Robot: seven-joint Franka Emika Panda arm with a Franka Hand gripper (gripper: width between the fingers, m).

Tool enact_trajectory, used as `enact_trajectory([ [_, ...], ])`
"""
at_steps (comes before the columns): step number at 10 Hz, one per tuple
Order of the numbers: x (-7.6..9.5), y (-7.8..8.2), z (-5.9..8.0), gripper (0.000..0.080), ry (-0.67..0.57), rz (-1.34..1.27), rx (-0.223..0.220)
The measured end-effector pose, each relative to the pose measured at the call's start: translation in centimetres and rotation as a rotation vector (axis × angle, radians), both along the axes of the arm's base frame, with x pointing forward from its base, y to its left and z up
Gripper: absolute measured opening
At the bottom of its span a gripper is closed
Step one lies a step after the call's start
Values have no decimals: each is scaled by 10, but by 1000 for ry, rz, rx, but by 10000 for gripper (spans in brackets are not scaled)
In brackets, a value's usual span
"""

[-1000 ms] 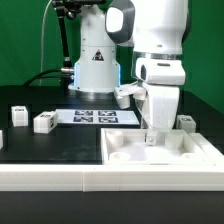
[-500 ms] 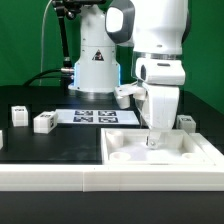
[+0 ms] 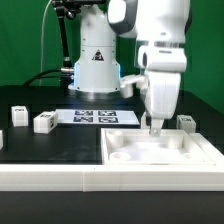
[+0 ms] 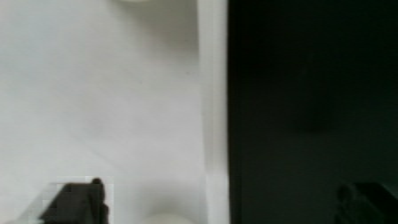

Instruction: Assemble one leg

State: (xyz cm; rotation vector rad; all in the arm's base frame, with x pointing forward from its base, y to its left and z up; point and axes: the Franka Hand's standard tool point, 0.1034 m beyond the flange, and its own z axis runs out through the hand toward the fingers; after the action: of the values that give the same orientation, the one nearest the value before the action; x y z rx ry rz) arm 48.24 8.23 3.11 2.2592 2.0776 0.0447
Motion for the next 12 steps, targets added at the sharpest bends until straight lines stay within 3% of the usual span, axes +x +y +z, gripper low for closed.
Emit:
enact_trajectory([
  [2, -1, 4, 18, 649, -1, -70, -12],
  [7, -3, 4, 15, 649, -5, -331, 8],
  [8, -7, 8, 14, 649, -19, -493, 44],
  [12, -18, 54, 15, 649, -15, -1041, 116],
])
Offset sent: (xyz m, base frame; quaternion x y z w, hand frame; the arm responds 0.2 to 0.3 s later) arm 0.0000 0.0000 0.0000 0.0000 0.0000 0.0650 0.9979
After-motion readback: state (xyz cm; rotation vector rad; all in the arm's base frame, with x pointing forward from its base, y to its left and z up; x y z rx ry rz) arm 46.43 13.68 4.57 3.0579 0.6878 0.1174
